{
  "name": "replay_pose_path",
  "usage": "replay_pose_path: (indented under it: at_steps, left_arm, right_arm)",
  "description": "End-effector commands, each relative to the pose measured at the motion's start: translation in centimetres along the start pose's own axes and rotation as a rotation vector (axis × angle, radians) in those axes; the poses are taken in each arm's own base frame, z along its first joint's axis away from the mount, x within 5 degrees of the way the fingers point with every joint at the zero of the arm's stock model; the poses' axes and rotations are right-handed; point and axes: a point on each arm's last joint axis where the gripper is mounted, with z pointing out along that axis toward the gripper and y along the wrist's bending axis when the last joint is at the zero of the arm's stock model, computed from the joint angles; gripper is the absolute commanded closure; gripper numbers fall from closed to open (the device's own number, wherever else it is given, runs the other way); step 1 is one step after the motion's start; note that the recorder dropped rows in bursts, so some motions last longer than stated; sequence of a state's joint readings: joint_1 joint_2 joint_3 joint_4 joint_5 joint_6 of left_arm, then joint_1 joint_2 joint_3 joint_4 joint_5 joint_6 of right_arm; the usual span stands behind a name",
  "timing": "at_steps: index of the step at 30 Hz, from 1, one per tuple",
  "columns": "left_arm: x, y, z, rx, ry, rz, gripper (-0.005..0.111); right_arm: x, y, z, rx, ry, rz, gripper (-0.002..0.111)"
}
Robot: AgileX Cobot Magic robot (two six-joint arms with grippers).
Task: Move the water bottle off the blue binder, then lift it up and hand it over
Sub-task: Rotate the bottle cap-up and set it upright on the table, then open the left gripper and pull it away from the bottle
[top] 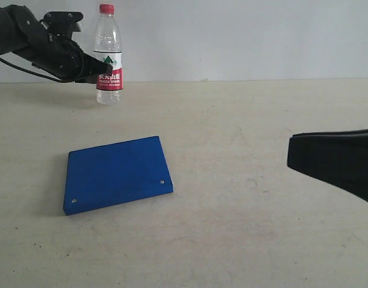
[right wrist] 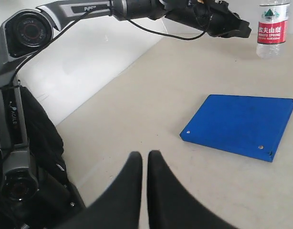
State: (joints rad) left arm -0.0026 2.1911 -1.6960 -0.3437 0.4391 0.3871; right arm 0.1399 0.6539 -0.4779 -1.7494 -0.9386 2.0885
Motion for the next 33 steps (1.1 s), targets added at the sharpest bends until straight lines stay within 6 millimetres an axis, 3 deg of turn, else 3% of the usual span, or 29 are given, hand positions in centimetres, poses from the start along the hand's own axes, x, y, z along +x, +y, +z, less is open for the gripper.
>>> replay_pose_path:
  at_steps: [1, 4, 5, 7, 10, 13, 18, 22, 25, 28, 33]
  left_arm:
    - [-0.7, -0.3, -0.5, -0.003, -0.035, 0.031, 0.088]
    - [-0.8, -0.4, -0.9, -0.001, -0.037, 0.035, 0.062]
    - [-0.8, -0.4, -0.9, 0.0, -0.037, 0.033, 0.045]
    - [-0.8, -0.4, -0.9, 0.001, -0.037, 0.014, 0.037]
    - [-1.3, -0.4, -1.5, -0.001, -0.053, 0.018, 0.039]
    - [-2.6, -0.4, -3.5, -0.013, -0.101, 0.03, 0.041]
    - [-4.9, 0.8, -9.9, -0.042, -0.161, -0.004, 0.046]
    - [-3.9, 1.5, -13.7, -0.058, 0.02, -0.062, 0.048]
    - [-1.7, 1.7, -15.0, -0.081, 0.264, -0.057, 0.051]
    - [0.0, 1.4, -15.6, -0.079, 0.391, -0.03, 0.054]
    - [1.0, 0.8, -17.8, -0.087, 0.389, -0.067, 0.056]
  right_arm:
    - [-0.1, 0.0, -0.1, 0.002, -0.008, 0.0, 0.109]
    - [-0.1, 0.0, -0.1, 0.002, -0.008, 0.0, 0.109]
    - [-0.1, 0.0, -0.1, 0.002, -0.008, 0.0, 0.109]
    - [-0.1, 0.0, -0.1, 0.002, -0.008, 0.0, 0.109]
    - [-0.1, 0.0, -0.1, 0.006, -0.01, 0.0, 0.109]
    - [-0.1, 0.0, -0.1, 0.006, -0.01, 0.0, 0.109]
    - [-0.1, 0.0, -0.1, 0.008, -0.011, 0.005, 0.109]
    - [0.0, 0.0, 0.0, -0.003, -0.003, 0.008, 0.109]
    - [0.0, -0.3, 0.2, -0.006, 0.012, 0.024, 0.109]
    - [-0.3, -2.1, 0.9, 0.088, 0.0, 0.069, 0.109]
    - [-0.4, -8.8, 2.7, 0.459, -0.016, 0.196, 0.109]
